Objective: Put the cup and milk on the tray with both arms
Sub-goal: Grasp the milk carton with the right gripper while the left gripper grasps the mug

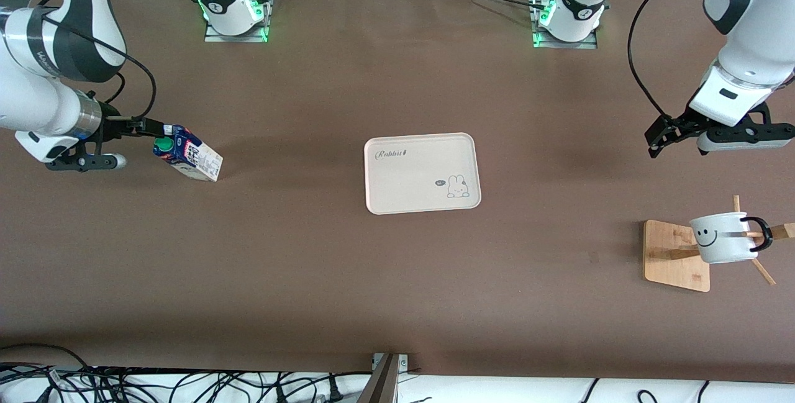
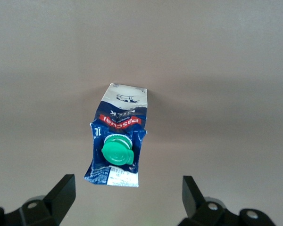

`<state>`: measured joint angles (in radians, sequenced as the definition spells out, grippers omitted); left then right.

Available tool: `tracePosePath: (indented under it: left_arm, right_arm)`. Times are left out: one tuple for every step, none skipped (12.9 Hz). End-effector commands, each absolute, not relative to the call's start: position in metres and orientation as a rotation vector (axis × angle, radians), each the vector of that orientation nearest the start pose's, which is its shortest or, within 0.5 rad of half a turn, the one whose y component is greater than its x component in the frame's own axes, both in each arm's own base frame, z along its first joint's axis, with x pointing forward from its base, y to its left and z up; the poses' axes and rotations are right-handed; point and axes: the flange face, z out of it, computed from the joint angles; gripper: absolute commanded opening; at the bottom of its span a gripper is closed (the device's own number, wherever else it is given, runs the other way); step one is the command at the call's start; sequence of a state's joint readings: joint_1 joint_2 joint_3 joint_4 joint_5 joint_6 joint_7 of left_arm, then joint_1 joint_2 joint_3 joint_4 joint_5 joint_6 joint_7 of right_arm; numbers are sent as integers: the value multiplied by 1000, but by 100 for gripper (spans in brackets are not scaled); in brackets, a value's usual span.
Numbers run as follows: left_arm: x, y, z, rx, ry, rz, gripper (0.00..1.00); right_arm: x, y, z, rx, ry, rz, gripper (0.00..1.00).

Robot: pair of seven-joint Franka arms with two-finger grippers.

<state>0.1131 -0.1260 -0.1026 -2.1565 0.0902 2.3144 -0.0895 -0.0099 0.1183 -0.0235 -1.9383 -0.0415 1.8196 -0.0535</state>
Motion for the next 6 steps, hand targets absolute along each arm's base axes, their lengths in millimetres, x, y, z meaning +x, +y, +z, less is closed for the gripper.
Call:
tracePosePath:
  left_arm:
    - [541, 12, 461, -3005, -69, -582, 100]
    - [549, 16, 450, -3000, -57, -611, 100]
    - [555, 27, 438, -2978, -50, -632, 100]
    - [558, 32, 430, -2969, -47, -644, 100]
    - [560, 34, 421, -2973, -50, -635, 100]
    - [561, 35, 416, -2974, -51, -630, 100]
  right_arm:
    - [552, -20, 401, -3142, -47, 343, 100]
    - [552, -18, 394, -3141, -52, 347, 100]
    - [552, -15, 390, -3141, -62, 347, 100]
    - [553, -14, 385, -3139, -65, 354, 100]
    - [553, -13, 379, -3138, -68, 366, 100]
    - [553, -13, 376, -3137, -68, 371, 100]
